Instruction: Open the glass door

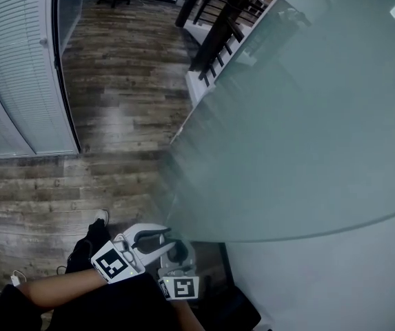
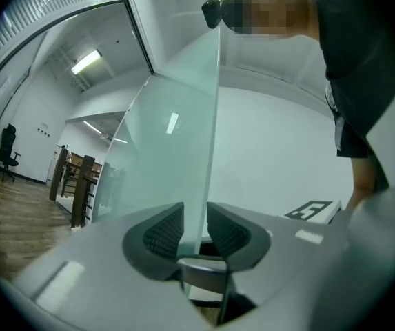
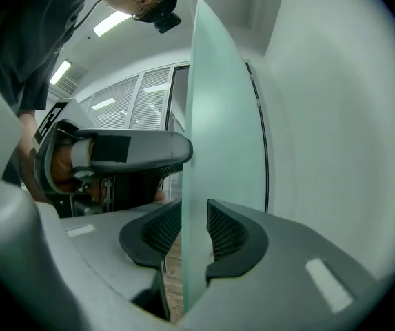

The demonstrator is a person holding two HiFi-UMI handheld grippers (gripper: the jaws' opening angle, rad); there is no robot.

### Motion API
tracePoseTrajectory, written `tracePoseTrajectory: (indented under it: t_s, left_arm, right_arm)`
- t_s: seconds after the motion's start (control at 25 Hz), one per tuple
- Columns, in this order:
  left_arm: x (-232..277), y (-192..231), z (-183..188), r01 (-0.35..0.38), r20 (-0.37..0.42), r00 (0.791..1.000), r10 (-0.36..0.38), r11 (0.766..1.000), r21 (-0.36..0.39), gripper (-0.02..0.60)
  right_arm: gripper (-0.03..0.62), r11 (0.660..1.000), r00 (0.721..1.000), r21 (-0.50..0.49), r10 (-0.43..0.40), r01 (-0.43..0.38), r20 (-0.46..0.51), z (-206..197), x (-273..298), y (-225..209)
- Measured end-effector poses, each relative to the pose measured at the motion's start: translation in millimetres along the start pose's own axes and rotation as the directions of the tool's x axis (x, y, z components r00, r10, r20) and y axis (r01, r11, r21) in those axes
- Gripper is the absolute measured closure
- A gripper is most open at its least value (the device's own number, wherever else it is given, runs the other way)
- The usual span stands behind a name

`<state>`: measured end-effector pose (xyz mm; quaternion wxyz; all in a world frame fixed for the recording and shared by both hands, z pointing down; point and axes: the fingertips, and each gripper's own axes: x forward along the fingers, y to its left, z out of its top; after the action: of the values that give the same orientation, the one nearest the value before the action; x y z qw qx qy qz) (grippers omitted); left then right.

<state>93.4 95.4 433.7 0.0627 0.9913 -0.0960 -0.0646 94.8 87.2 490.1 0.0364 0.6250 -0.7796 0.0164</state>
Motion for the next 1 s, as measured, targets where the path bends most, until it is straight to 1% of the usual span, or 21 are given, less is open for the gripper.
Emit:
tracePoseTrajectory:
  t_s: [0.16, 0.2, 0.24, 0.28, 0.44, 0.6, 0.8, 1.0]
  left_arm:
    - [-2, -1, -6, 0.009, -0.002, 1.000, -0.009, 1.000, -0.005, 0.477]
    - [-3, 0, -6, 0.012, 0.001, 1.000, -0.012, 1.000, -0.006, 0.487]
    - [-3, 3, -5, 0.014, 0.005, 1.000, -0.014, 1.000, -0.009, 0.522]
    - [-4, 5, -4, 0.017, 0.008, 1.000, -0.017, 1.000, -0.013, 0.540]
    - [0, 10, -6, 0.041, -0.007, 0.999, -0.041, 0.999, 0.000, 0.557]
    - [10, 6, -11, 0.066, -0.012, 0.998, -0.066, 0.998, -0.004, 0.581]
    - [17, -3, -21, 0.110, -0.029, 0.993, -0.111, 0.993, -0.042, 0.581]
    - [28, -6, -25, 0.180, -0.045, 0.982, -0.182, 0.982, -0.052, 0.581]
  right_arm:
    - [0.485, 1.000, 1.000, -0.004, -0.029, 0.029, -0.004, -2, -7, -7]
    - [0.487, 0.999, 0.999, -0.004, -0.037, 0.037, -0.004, -3, -9, -8]
    - [0.488, 0.999, 0.999, -0.003, -0.045, 0.045, -0.003, -4, -11, -10]
    - [0.490, 0.999, 0.999, 0.001, -0.054, 0.054, -0.004, -6, -12, -11]
    - [0.497, 0.995, 0.995, 0.029, -0.099, 0.099, -0.005, -7, -19, -19]
    - [0.505, 0.990, 0.990, 0.021, -0.141, 0.141, 0.007, -8, -28, -31]
    - [0.515, 0.977, 0.978, 0.048, -0.208, 0.208, -0.001, -16, -41, -38]
    - [0.527, 0.952, 0.954, 0.058, -0.299, 0.300, -0.024, -16, -53, -53]
